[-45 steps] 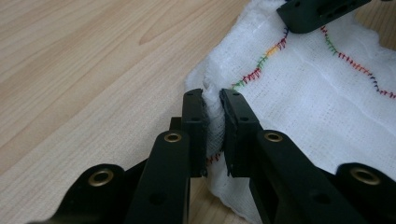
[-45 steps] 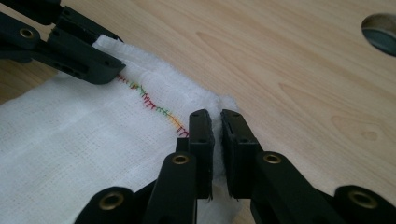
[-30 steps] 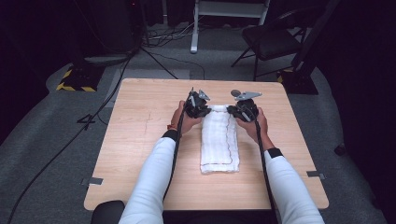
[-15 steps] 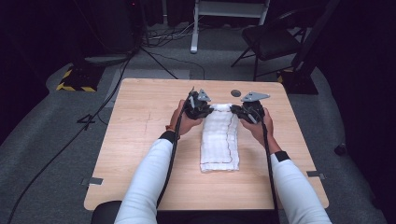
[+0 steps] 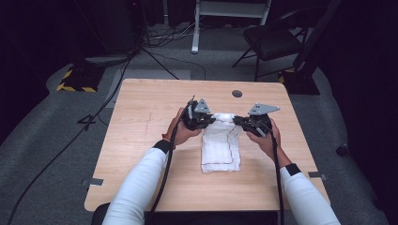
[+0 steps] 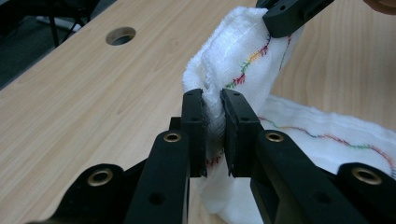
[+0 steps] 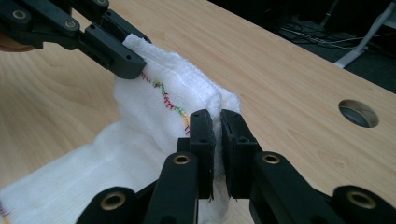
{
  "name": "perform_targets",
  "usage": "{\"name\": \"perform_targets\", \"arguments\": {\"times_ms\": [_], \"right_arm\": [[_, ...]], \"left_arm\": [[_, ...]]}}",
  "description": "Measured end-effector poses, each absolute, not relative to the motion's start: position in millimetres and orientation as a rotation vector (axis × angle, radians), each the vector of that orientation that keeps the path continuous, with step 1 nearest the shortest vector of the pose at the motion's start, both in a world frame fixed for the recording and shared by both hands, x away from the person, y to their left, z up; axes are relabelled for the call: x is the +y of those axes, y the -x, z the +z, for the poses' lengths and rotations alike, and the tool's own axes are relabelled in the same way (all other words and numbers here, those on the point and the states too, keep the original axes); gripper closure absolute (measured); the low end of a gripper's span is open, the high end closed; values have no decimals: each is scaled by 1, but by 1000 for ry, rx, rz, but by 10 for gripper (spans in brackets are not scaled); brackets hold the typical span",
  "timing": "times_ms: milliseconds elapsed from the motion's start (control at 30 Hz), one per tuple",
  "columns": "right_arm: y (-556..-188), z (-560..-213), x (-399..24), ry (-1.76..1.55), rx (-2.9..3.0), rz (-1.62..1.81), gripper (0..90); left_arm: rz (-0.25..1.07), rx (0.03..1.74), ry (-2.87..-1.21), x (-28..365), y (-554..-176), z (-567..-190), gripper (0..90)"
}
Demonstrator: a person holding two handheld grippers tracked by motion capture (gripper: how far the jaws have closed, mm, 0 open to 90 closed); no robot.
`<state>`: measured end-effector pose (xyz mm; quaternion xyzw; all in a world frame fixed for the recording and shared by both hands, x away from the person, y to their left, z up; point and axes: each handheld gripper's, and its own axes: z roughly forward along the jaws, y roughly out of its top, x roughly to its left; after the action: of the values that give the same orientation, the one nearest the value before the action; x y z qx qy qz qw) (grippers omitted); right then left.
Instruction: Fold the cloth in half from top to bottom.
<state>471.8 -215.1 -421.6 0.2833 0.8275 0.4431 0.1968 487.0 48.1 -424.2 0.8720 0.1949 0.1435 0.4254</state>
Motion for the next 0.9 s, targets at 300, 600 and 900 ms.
{"name": "perform_targets", "arguments": {"times_ms": [300,600,900], "right_arm": [[-449,-426,-215,-713,2388,1262,837],[-431,-428,-218,-655,2445,1276,837],[-412,-429,-221,-590,2508,1278,836]], "left_arm": [[322,428,-2195,57,-468,-430,794],[298,364,-2218,58,-443,-432,796],[274,304,-2261,57,-419,-430,772]]}}
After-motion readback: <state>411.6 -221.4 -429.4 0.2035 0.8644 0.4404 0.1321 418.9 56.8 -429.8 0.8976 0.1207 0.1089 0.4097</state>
